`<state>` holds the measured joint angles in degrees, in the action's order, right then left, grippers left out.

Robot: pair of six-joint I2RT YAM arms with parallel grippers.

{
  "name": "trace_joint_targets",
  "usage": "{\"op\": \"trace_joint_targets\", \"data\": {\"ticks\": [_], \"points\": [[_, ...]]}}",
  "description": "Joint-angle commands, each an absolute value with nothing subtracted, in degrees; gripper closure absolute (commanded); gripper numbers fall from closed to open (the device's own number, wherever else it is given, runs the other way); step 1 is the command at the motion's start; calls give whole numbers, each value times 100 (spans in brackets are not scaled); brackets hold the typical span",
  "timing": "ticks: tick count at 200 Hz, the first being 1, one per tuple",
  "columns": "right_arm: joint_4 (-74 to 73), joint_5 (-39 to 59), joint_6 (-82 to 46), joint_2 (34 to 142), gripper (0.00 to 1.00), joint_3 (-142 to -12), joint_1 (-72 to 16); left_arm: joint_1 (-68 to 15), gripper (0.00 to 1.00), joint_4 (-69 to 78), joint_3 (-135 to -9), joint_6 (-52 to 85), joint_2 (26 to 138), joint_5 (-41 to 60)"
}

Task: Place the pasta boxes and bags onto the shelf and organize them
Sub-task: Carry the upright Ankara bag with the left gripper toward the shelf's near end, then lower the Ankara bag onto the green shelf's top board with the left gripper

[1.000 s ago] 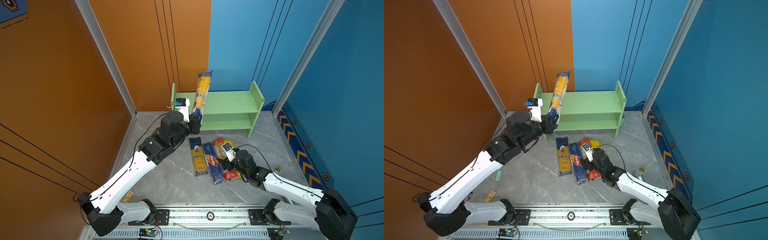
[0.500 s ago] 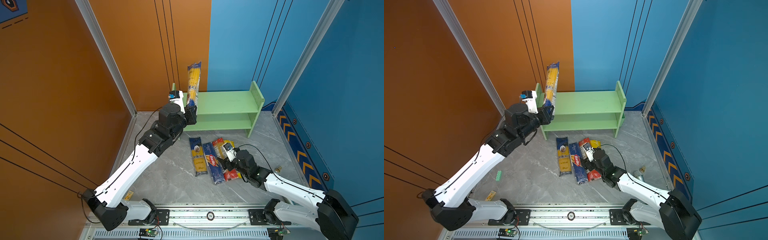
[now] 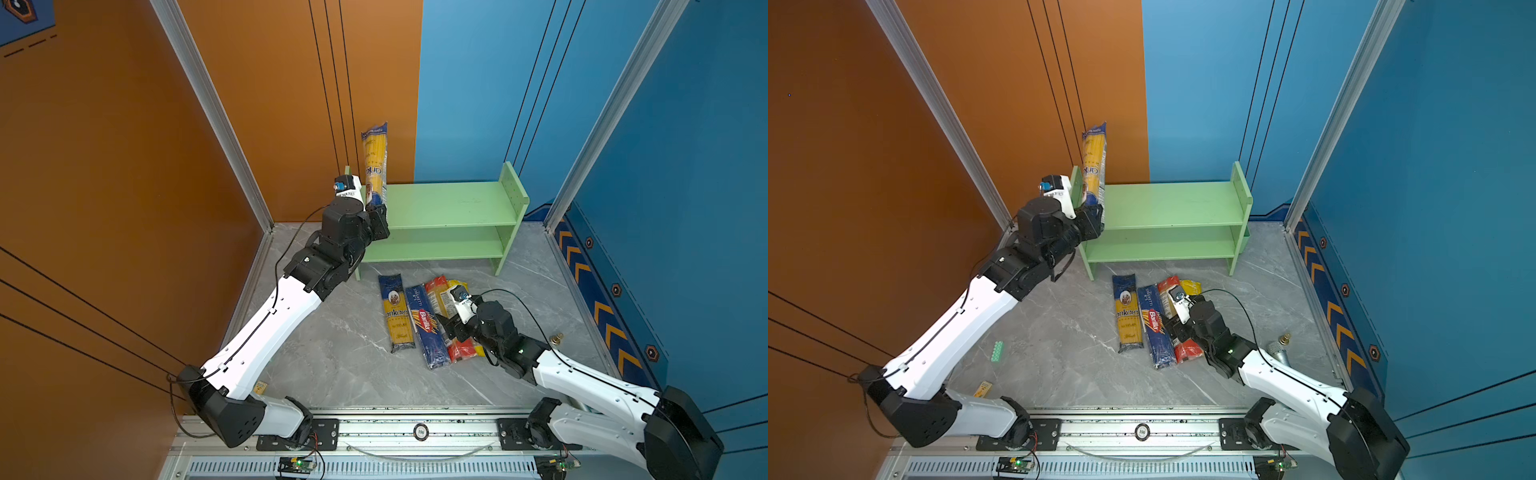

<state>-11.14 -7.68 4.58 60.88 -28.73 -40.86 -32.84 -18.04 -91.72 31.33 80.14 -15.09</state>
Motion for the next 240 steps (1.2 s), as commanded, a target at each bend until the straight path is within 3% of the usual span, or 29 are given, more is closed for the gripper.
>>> {"op": "trace_joint_targets", "data": {"ticks": [1,240], "points": [[-1178,-852,369,5926,13,-2762,-4061,-3243,100,-1028,-9684,3042,7970,-1663],[-1168,-790,393,5941,13,-2738,-4061,-3243,100,-1731,-10589,2254,9156,-2401]]}}
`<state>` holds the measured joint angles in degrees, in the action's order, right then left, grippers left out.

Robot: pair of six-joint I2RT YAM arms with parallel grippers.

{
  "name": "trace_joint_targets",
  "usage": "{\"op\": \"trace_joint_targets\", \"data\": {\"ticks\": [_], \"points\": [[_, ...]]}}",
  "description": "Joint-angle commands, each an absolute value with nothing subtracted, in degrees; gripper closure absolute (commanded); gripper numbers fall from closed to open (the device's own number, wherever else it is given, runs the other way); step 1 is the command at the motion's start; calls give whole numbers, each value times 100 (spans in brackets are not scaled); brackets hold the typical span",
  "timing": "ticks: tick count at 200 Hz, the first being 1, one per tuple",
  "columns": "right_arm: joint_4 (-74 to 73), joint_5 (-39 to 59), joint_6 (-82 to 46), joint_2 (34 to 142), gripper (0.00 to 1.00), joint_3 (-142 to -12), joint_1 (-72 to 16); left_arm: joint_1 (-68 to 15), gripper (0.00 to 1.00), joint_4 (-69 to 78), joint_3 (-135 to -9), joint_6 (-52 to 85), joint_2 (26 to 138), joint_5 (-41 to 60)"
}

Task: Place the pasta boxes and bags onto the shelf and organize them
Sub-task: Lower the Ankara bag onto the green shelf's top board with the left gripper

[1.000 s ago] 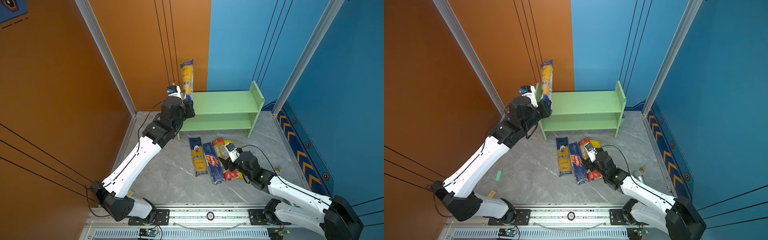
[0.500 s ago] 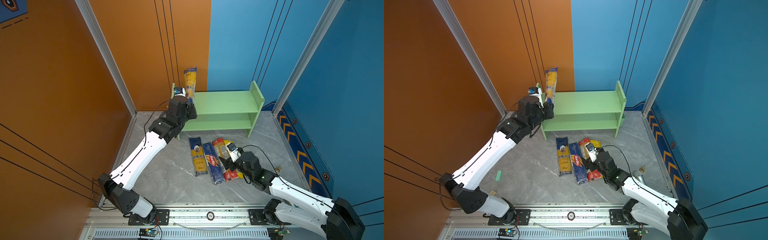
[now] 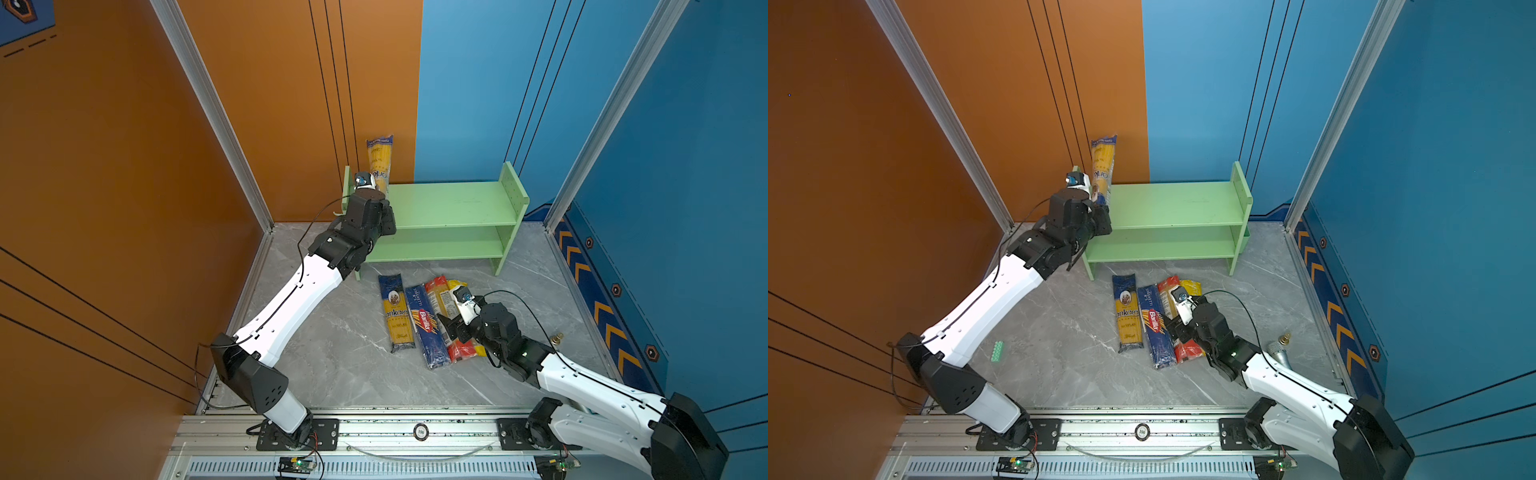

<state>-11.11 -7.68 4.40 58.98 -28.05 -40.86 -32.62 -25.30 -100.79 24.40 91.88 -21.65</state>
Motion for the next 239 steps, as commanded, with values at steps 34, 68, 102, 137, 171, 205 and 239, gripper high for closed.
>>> {"op": "trace_joint_targets", "data": {"ticks": [34,68,102,137,171,205,239], "points": [[-1260,-756,431,5997,13,-2694,-3864,-3210,100,-1796,-10803,2167,9392,-2498],[-1370,-627,440,6090,13,-2689,-3750,-3159,100,-1816,-10875,2165,9532,-2540],[-1441,-562,437,6151,13,-2668,-3699,-3105,100,-1885,-11030,2127,9710,-2540],[-1492,-562,422,6126,13,-2619,-3665,-3053,100,-1920,-11094,2118,9830,-2575],[-1486,-536,420,6074,13,-2566,-3621,-3022,100,-1988,-11083,2128,9905,-2549],[-1487,-527,404,5999,12,-2523,-3592,-2976,100,-1992,-11076,2116,9998,-2537],[-1487,-523,373,5946,13,-2499,-3590,-2944,100,-2010,-11103,2135,10111,-2487]]}}
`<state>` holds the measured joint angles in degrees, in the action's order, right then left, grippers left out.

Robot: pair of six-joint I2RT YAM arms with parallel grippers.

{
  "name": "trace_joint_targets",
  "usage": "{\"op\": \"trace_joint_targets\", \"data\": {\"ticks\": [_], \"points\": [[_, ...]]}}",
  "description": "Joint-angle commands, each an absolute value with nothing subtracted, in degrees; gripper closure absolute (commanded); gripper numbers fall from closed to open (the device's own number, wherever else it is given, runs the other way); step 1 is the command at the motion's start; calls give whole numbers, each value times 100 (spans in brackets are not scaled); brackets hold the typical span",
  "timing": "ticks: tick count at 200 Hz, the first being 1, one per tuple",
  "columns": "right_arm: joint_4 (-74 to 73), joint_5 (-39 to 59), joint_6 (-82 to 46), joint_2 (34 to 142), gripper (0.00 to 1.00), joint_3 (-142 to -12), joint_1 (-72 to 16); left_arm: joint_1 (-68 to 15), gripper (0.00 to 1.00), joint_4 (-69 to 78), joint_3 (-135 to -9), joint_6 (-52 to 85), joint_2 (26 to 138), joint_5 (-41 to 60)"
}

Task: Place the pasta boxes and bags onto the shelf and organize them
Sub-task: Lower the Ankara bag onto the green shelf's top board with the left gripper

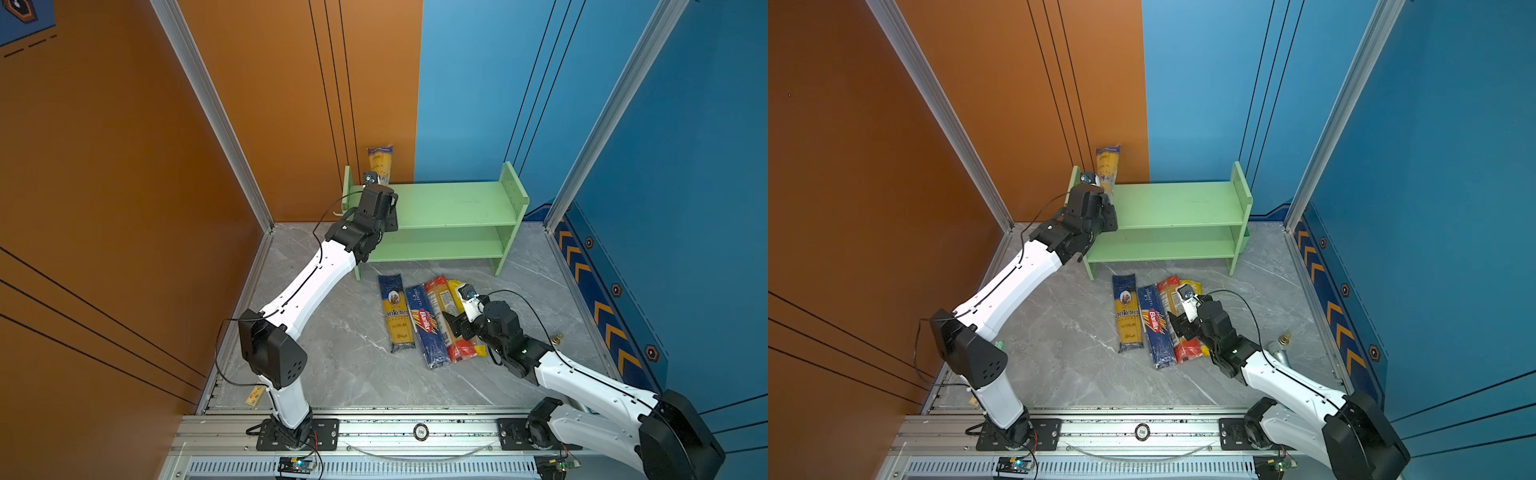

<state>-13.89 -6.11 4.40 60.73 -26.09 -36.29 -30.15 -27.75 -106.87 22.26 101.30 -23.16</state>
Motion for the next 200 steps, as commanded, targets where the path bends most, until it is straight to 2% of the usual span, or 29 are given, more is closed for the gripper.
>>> {"op": "trace_joint_targets", "data": {"ticks": [1,200], "points": [[-1491,-525,376,5944,12,-2498,-3593,-2940,100,-2012,-11102,2135,10114,-2487],[-1431,-519,378,5845,12,-2470,-3560,-2878,100,-2222,-11375,2254,10468,-2341]]}}
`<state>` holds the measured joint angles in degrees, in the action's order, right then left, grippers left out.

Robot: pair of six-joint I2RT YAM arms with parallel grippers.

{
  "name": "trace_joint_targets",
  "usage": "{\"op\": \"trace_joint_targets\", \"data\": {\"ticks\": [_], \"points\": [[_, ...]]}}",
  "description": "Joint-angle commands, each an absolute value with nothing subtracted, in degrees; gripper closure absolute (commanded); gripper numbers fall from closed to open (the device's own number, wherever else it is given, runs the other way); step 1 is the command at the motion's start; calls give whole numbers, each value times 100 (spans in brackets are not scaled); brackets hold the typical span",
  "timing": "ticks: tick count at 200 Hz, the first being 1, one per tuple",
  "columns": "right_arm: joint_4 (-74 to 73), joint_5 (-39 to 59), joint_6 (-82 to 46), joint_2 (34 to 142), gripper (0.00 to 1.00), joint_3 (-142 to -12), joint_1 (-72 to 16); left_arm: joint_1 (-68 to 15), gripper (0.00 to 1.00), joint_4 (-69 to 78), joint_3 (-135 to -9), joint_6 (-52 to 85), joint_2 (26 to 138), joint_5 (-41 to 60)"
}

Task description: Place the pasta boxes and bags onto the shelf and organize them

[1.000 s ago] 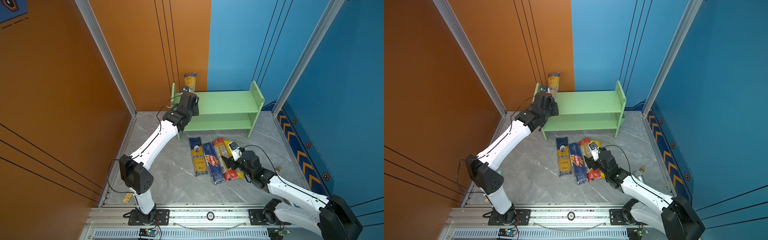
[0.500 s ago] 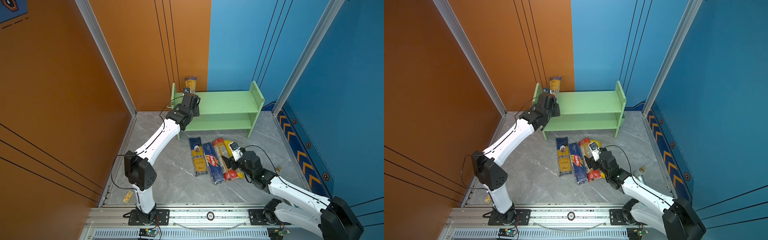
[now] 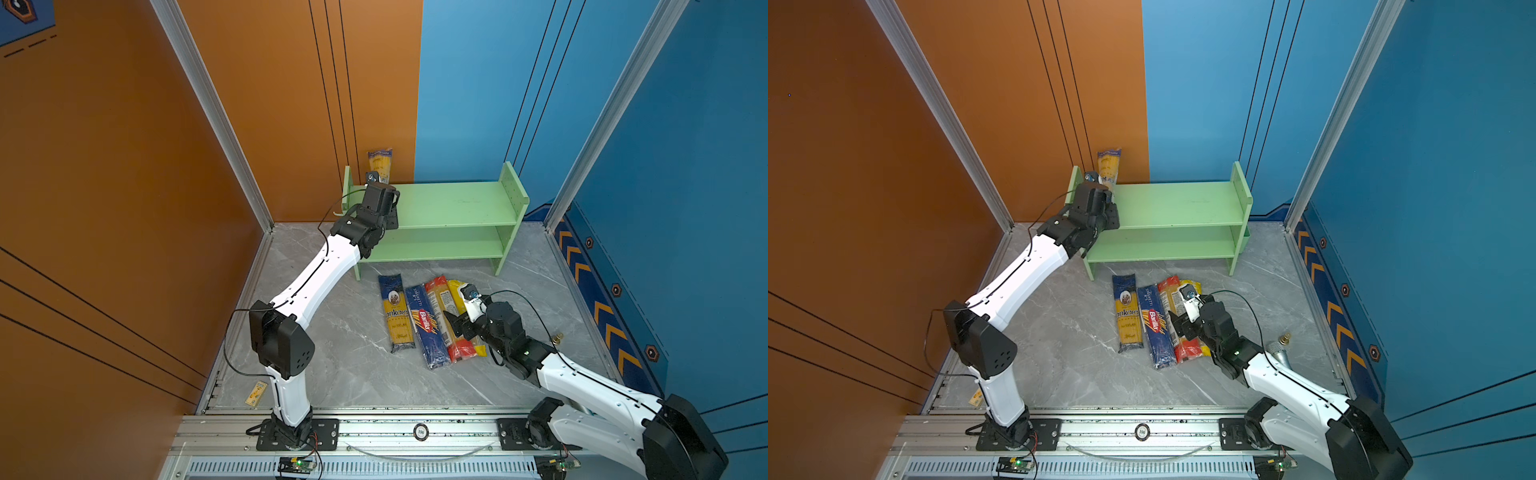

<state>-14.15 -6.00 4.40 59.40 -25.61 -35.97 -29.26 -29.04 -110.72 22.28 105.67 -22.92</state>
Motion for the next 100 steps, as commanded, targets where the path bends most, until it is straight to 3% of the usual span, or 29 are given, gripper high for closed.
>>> {"op": "trace_joint_targets", "data": {"ticks": [1,100], "points": [[-1432,-519,378,5845,12,-2470,-3560,-2885,100,-2223,-11374,2256,10468,-2335],[-1523,-474,378,5889,10,-2443,-3549,-2894,100,-2384,-11303,2364,10548,-2238]]}}
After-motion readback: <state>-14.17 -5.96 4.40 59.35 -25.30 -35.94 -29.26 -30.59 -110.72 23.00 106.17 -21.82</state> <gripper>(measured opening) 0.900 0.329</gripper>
